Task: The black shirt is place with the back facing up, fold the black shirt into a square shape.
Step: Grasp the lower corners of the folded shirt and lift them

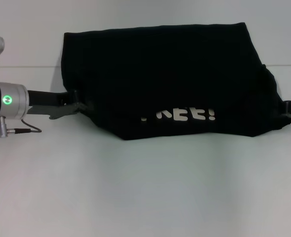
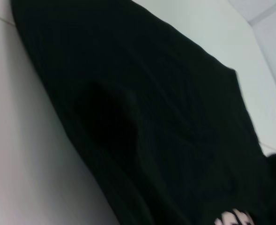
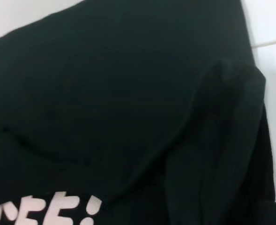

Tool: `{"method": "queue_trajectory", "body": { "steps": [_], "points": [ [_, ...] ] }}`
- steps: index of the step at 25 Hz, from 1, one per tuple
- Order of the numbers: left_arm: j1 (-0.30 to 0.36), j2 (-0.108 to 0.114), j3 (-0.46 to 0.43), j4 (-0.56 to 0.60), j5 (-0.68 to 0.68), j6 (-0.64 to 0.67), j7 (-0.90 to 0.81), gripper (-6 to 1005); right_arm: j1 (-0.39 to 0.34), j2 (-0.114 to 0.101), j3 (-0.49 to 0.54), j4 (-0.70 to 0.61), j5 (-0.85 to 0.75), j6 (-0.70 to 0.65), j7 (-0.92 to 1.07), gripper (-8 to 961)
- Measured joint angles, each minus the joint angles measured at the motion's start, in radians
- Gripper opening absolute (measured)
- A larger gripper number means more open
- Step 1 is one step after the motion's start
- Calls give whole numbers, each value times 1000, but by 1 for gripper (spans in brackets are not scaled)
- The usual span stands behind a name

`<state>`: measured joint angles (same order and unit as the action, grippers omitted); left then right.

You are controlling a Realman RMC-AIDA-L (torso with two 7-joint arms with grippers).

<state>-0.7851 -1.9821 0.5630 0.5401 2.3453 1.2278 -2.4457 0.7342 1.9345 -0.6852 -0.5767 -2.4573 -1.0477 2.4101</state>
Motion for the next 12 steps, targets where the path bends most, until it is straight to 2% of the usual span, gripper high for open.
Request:
{"method": "queue_trajectory", "body": {
  "steps": [9,12],
  "points": [
    [2,14,3,74,99,284,3,35,-118,-5,7,-190,-35,-286,90,37],
    [17,15,3,101,132,382,11,36,-175,3,8,-276,-44,-417,123,38]
  ]
}}
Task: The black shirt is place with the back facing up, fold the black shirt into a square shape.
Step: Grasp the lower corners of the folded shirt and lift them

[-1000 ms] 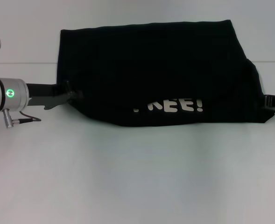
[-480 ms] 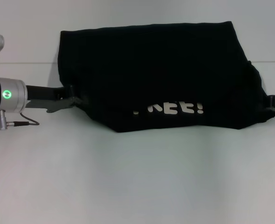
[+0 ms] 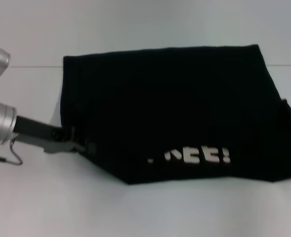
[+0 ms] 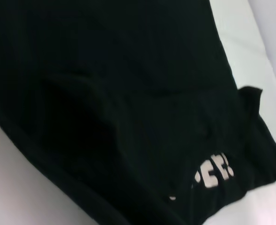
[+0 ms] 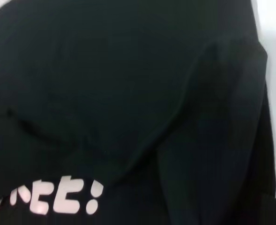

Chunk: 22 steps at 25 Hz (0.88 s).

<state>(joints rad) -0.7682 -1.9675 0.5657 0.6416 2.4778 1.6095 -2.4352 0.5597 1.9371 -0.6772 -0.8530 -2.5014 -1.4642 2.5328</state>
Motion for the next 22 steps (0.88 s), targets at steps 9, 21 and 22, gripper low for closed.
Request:
{"method": "queue_trajectory", "body": {
  "steps": [9,21,22],
  "points": [
    [48,-12,-1,39,147,281,80,39,-129,16,18,-159,-31,-262,9,38],
    [85,-14,-37,88,234,269,71,43,-122,12,55,-148,-76,-262,-26,39],
    [86,-14,-37,88,237,267,71,43,-121,12,56,-148,-76,-262,-26,39]
  ]
}}
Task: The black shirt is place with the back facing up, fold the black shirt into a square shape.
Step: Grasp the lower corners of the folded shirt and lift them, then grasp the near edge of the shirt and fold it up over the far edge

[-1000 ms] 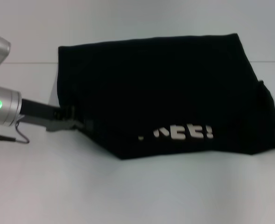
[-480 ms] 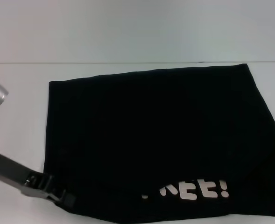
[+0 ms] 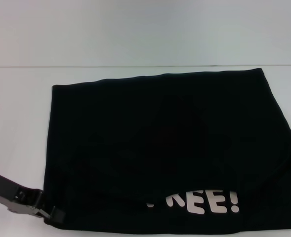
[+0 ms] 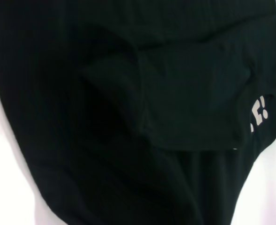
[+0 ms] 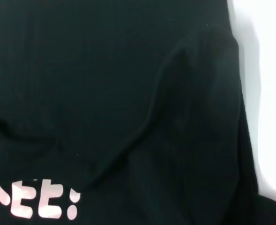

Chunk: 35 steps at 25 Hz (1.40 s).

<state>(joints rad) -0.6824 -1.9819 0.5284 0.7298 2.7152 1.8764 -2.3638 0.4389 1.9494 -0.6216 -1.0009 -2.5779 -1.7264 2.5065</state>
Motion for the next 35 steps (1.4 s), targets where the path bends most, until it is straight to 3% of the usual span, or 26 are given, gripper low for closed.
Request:
{"method": "queue_trajectory", "body": {
  "steps": [11,16,18,21,22,23,26,28,32,35],
  "points": [
    [-10,0,-9,-8,5,20,39,47,30,6,42,40,13,-39,-65,38],
    [-19,9,-38,-9,-68,78,87,49,62,-1,104,90,18,-50,-127,37],
    [-26,17,-68,-9,-95,89,91,50,78,-13,150,111,37,-57,-160,37],
    [-51,37,-131,-24,-151,85,79,51,100,-48,216,167,106,-43,-193,39],
    [-71,46,-151,-45,-178,56,57,51,117,-80,249,231,168,2,-204,39],
    [-71,46,-151,-45,-178,56,57,51,117,-80,249,231,168,2,-204,39],
    [-113,56,-158,-77,-227,-75,-9,52,152,-109,256,321,261,131,-208,39],
    [-135,59,-158,-97,-251,-175,-48,53,179,-110,252,352,287,226,-209,39],
    [-186,64,-150,-160,-262,-439,-105,54,253,-89,242,421,294,485,-214,38],
    [-213,54,-124,-218,-260,-614,-113,55,306,-63,217,500,296,664,-238,38]
  ]
}}
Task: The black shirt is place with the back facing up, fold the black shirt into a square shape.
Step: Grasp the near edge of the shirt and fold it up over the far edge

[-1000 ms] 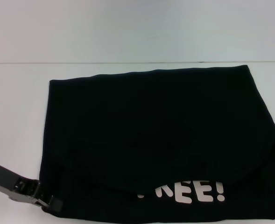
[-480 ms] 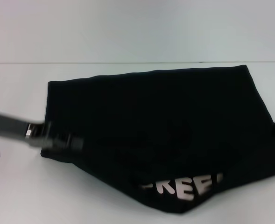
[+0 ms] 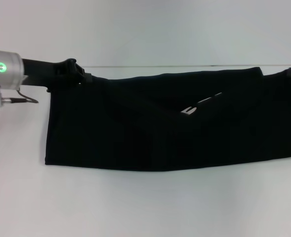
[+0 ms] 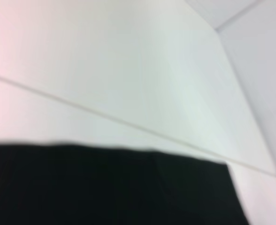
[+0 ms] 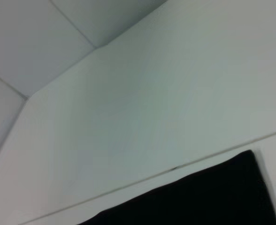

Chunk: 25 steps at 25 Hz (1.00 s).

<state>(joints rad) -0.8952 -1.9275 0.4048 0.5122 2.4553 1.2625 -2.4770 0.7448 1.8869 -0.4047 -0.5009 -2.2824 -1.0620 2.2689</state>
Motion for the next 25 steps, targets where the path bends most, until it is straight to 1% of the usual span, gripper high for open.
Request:
{"method": "queue_trajectory", "body": {
  "steps": [1,2,3,5,7,9,12,18,22,25],
  "points": [
    [-2,-6,11,-11,2,-42,-2,56,16,11,-12,26,1,59,-12,38],
    [-3,-16,27,-19,3,-92,-3,56,43,36,-36,58,0,157,-28,38],
    [-2,-28,42,-25,3,-147,-5,56,43,36,-36,58,0,157,-28,38],
    [4,-45,60,-26,4,-215,-6,57,62,69,-62,71,0,248,-37,38],
    [9,-54,68,-27,4,-263,-3,58,71,95,-78,72,1,310,-39,38],
    [12,-60,70,-28,5,-297,4,59,76,114,-90,74,2,365,-40,38],
    [15,-69,80,-32,3,-349,22,60,79,132,-100,78,4,447,-40,37],
    [4,-86,95,-29,0,-423,34,62,92,136,-111,78,5,505,-38,37],
    [-19,-88,102,-33,0,-478,31,63,108,128,-113,78,5,526,-31,38],
    [-24,-92,143,-39,4,-530,6,64,124,125,-114,79,4,535,-32,38]
  ]
}}
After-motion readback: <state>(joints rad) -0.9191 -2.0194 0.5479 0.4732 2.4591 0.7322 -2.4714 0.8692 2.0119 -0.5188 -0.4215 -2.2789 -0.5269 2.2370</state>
